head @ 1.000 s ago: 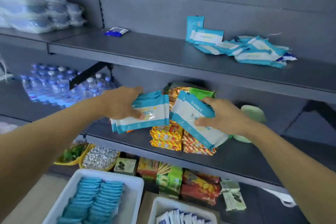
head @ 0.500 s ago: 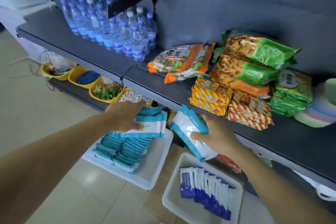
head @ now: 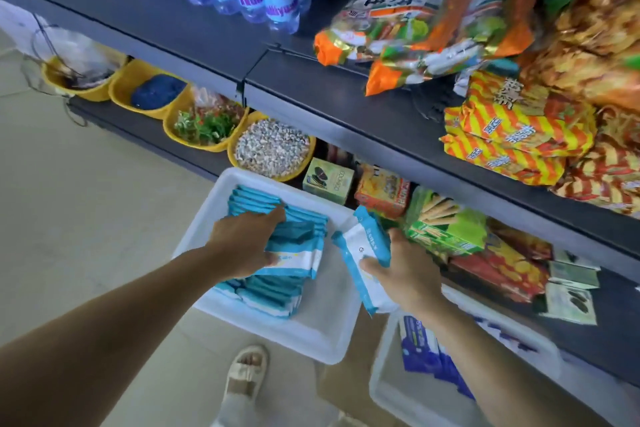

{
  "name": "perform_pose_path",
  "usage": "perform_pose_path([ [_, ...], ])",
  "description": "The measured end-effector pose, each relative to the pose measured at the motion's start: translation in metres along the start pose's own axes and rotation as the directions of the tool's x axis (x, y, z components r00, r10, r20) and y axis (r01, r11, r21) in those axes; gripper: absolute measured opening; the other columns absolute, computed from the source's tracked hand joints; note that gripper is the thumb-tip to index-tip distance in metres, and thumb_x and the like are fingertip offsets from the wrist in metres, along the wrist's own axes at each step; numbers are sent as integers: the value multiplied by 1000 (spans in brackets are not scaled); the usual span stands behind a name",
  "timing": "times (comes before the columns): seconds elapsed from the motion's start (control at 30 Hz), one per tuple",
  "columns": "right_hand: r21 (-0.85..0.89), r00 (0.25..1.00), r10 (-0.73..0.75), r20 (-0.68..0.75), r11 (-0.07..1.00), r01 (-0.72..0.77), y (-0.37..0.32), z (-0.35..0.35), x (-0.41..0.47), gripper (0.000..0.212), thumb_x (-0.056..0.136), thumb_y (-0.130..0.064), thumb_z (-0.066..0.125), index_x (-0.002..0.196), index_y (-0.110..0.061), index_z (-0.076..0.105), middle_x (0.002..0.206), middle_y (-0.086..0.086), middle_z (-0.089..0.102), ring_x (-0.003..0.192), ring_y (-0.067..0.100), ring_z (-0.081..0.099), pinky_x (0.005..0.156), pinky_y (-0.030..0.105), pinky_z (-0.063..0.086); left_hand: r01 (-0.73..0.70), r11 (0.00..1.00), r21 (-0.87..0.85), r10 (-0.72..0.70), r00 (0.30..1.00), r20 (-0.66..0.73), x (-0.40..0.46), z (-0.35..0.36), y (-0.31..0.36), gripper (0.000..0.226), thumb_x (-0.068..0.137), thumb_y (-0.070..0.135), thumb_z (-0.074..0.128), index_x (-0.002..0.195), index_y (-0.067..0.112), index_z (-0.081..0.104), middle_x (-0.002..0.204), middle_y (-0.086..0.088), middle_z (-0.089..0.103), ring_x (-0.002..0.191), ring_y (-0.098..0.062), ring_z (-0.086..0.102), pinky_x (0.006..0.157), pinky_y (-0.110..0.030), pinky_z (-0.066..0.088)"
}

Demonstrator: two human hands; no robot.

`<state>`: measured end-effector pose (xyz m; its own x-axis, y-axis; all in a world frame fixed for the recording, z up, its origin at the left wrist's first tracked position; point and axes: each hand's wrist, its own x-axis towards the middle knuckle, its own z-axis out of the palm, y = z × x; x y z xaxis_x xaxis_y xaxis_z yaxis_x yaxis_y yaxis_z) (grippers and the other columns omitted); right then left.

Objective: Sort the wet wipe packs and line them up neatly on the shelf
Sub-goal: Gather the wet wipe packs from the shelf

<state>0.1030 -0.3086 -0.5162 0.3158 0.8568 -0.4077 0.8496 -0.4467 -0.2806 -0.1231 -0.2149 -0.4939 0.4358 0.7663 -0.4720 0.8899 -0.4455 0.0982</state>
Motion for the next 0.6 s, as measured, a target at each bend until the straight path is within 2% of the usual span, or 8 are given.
perform_pose_path([
  [0.1,-6,994,112,-17,994,-112,-14,45,19,43,84,-49,56,106,-14,47,91,5,64,82,26,62,64,32,46,-83,996,34,83,997,-3,29,26,-22,67,86,45,60,140,28,25,127,0,56,114,-25,54,84,-36,48],
  [0.2,-8,976,217,-18,976,-217,-22,81,35,41,88,-44,54,112,-12,43,99,8,62,89,28,61,63,32,43,-175,982,67,176,984,-4,53,45,-39,64,88,44,59,140,27,26,119,-2,58,108,-25,56,79,-34,47],
  [0.37,-89,959,276,-65,955,-281,-26,126,65,38,93,-42,50,115,-12,39,107,8,61,95,27,62,59,27,35,-252,965,69,253,967,-11,89,82,-57,62,89,43,59,139,30,25,119,1,56,109,-22,53,76,-31,42],
  [0.47,-101,950,305,-67,945,-310,-27,149,86,42,93,-38,53,121,-11,37,114,9,57,104,30,60,64,31,37,-278,959,61,281,959,-43,106,104,-62,61,89,41,59,139,30,25,116,2,58,108,-22,53,76,-31,41],
  [0.6,-155,947,316,-58,934,-321,-21,178,109,51,89,-27,63,128,-9,35,118,10,54,107,29,59,67,32,41,-311,943,117,321,943,-83,121,126,-67,61,89,44,58,138,30,24,120,4,58,111,-20,53,84,-32,43],
])
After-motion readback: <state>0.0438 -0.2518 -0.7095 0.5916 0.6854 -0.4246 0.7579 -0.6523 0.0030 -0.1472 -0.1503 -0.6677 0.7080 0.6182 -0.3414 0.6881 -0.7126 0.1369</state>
